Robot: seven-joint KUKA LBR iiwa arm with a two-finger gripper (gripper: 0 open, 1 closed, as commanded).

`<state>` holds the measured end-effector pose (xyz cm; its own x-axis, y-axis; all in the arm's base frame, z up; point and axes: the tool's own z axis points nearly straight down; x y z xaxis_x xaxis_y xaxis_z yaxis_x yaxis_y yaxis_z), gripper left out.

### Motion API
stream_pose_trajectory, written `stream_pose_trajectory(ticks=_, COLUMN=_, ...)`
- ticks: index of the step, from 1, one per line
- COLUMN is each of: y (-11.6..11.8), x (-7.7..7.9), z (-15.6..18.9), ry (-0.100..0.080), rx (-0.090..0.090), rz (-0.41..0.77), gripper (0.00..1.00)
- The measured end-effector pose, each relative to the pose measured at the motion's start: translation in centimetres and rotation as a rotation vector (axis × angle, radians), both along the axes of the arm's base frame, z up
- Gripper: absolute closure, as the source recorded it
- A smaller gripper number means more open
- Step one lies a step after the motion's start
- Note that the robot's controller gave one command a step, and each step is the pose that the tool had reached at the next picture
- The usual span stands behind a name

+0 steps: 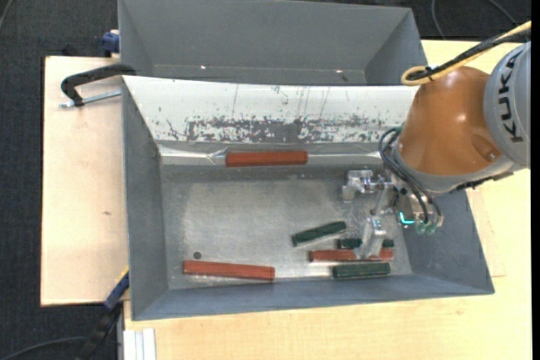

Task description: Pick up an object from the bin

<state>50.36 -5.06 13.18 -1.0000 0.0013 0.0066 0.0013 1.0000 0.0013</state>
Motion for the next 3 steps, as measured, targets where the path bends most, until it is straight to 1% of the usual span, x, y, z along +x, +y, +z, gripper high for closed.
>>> stream_pose_trajectory(ticks=1, y=3.4, x=0.0, z=-6.5, ry=0.000, rx=0.002, rz=-0.002, gripper=0.00)
stream_pose_trajectory(ticks=2, y=3.2, x=0.2, z=-6.1, ry=-0.007, rx=0.000, rz=-0.005, gripper=1.00)
stream_pose_trajectory(ticks=3, y=3.9, x=0.0, z=11.8, ry=-0.022, rx=-0.001, rz=0.030, gripper=1.00)
